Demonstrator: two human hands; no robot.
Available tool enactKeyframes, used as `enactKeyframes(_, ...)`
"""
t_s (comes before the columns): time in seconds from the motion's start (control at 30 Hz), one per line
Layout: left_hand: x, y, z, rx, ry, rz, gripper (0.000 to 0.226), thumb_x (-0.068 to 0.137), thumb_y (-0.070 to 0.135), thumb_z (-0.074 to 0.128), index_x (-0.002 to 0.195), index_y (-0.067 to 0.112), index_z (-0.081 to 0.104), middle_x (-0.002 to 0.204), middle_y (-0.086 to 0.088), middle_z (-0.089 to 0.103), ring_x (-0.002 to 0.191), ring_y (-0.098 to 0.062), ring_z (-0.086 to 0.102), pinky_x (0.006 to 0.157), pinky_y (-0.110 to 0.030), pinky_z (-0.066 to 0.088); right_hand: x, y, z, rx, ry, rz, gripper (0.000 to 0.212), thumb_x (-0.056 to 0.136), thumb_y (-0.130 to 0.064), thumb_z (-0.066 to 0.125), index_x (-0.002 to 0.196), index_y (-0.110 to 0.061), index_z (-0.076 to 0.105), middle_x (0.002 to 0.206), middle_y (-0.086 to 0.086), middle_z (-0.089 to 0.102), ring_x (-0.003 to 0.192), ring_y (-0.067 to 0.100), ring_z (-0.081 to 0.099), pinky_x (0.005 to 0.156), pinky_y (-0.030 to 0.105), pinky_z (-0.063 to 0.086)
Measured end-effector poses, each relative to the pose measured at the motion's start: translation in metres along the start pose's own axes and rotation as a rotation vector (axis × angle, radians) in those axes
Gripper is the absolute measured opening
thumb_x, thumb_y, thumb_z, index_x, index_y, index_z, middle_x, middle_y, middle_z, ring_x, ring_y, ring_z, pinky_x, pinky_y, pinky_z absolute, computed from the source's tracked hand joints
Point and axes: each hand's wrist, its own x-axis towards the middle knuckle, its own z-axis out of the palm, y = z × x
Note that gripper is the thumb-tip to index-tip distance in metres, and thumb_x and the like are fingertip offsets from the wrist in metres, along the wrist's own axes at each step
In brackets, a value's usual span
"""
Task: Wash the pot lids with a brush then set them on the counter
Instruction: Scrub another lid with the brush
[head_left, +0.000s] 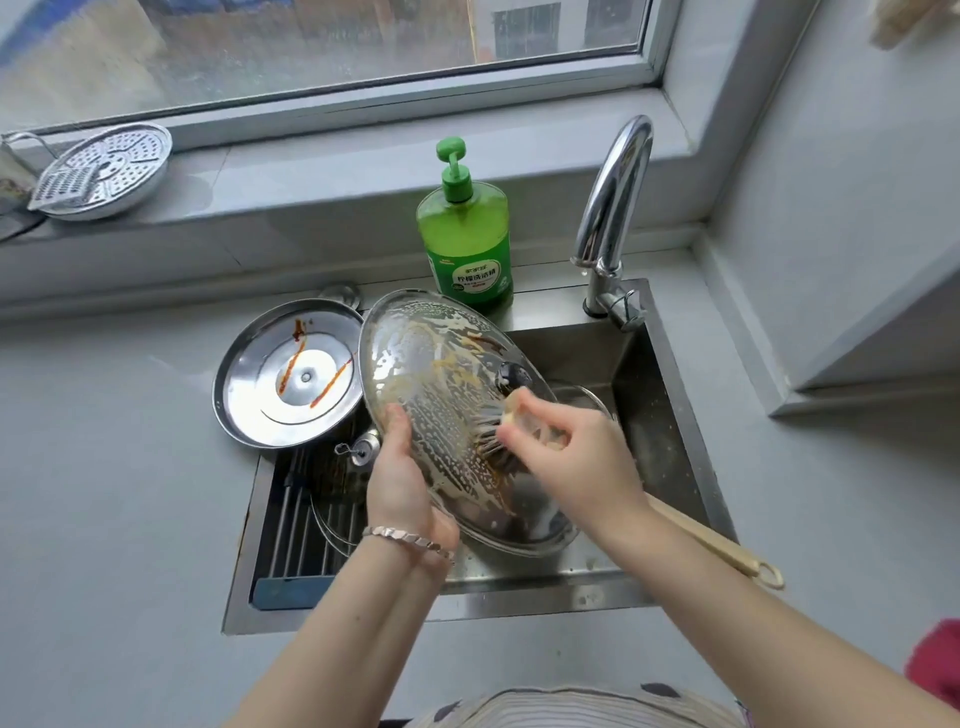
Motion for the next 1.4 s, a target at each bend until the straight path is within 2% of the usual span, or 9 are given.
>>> enactKeyframes(0.2,-0.003,0.002,-0.004,-0.031,-0.016,-0.017,0.043,0.094,0.045,0.039,0.108,0.010,0.061,0.114,-0.017,0.064,0.104,-0.035,0.060,0.092,-0.053,0.045,0.018,0.013,-0.008,-0.022,0.064,0.108,0.039,0.081,-0.044,0.065,0.117,-0.029,0.065,0.105,-0.004,0.071,0.091,0.009,0.062,0.077,0.025,0.045)
enactKeyframes(0.33,0.001,0.007,-0.006,-0.040,-0.013,-0.031,0.052,0.095,0.048,0.037,0.120,0.007,0.057,0.116,-0.021,0.063,0.104,-0.038,0.061,0.086,-0.051,0.048,0.005,-0.002,0.000,-0.042,0.003,-0.058,0.039,0.080,-0.043,0.067,0.118,-0.033,0.063,0.067,-0.008,0.064,0.051,0.001,0.046,0.055,0.021,0.036)
enactKeyframes(0.47,-0.002,0.007,-0.005,-0.051,0.004,-0.038,0.048,0.094,0.049,0.041,0.114,0.009,0.060,0.115,-0.019,0.064,0.104,-0.036,0.060,0.090,-0.052,0.047,0.023,0.013,-0.010,-0.079,0.067,0.071,0.039,0.081,-0.044,0.066,0.117,-0.030,0.064,0.109,-0.005,0.070,0.101,0.013,0.061,0.084,0.028,0.048)
enactKeyframes(0.6,0.005,0.010,0.003,-0.005,0.015,-0.028,0.050,0.094,0.050,0.038,0.109,0.009,0.061,0.110,-0.020,0.065,0.099,-0.036,0.063,0.085,-0.050,0.049,-0.001,-0.008,0.006,-0.042,0.041,-0.148,0.040,0.080,-0.041,0.068,0.118,-0.028,0.064,0.055,-0.020,0.059,0.051,0.001,0.050,0.053,0.015,0.037)
enactKeyframes(0.73,0.015,0.026,-0.002,-0.065,0.023,-0.044,0.059,0.094,0.053,0.037,0.125,0.005,0.052,0.121,-0.023,0.059,0.110,-0.039,0.056,0.097,-0.056,0.041,-0.034,0.005,0.003,-0.051,0.004,-0.299,0.044,0.073,-0.041,0.069,0.114,-0.026,0.067,0.095,-0.009,0.071,0.073,0.003,0.065,0.061,0.030,0.056)
enactKeyframes(0.93,0.013,0.008,-0.001,-0.005,0.021,-0.114,0.059,0.093,0.054,0.037,0.120,0.005,0.056,0.116,-0.023,0.062,0.104,-0.038,0.059,0.079,-0.051,0.049,0.008,-0.005,-0.001,-0.102,0.072,-0.243,0.038,0.081,-0.034,0.069,0.118,-0.029,0.064,0.054,-0.026,0.053,0.057,-0.007,0.050,0.048,0.015,0.027)
enactKeyframes(1.1,0.012,0.022,-0.010,-0.045,0.053,-0.052,0.045,0.095,0.047,0.038,0.112,0.008,0.054,0.113,-0.020,0.061,0.106,-0.038,0.056,0.094,-0.056,0.042,-0.037,0.013,0.000,-0.167,-0.036,-0.417,0.041,0.073,-0.044,0.065,0.110,-0.028,0.069,0.095,-0.014,0.070,0.076,-0.007,0.061,0.056,0.022,0.053)
enactKeyframes(1.23,0.006,0.010,-0.001,0.007,0.033,-0.057,0.055,0.094,0.052,0.037,0.117,0.006,0.057,0.114,-0.020,0.063,0.103,-0.036,0.061,0.084,-0.050,0.049,-0.004,0.003,0.000,-0.152,0.060,-0.331,0.039,0.078,-0.037,0.070,0.115,-0.027,0.067,0.099,-0.012,0.071,0.059,-0.005,0.050,0.064,0.023,0.052)
enactKeyframes(1.4,0.014,0.016,0.001,0.052,0.075,-0.088,0.059,0.093,0.054,0.037,0.116,0.003,0.057,0.098,-0.019,0.068,0.082,-0.031,0.068,0.081,-0.050,0.052,-0.017,-0.017,0.016,-0.237,0.115,-0.705,0.041,0.067,-0.038,0.069,0.104,-0.022,0.072,0.093,-0.006,0.072,0.073,0.011,0.068,0.058,0.025,0.056)
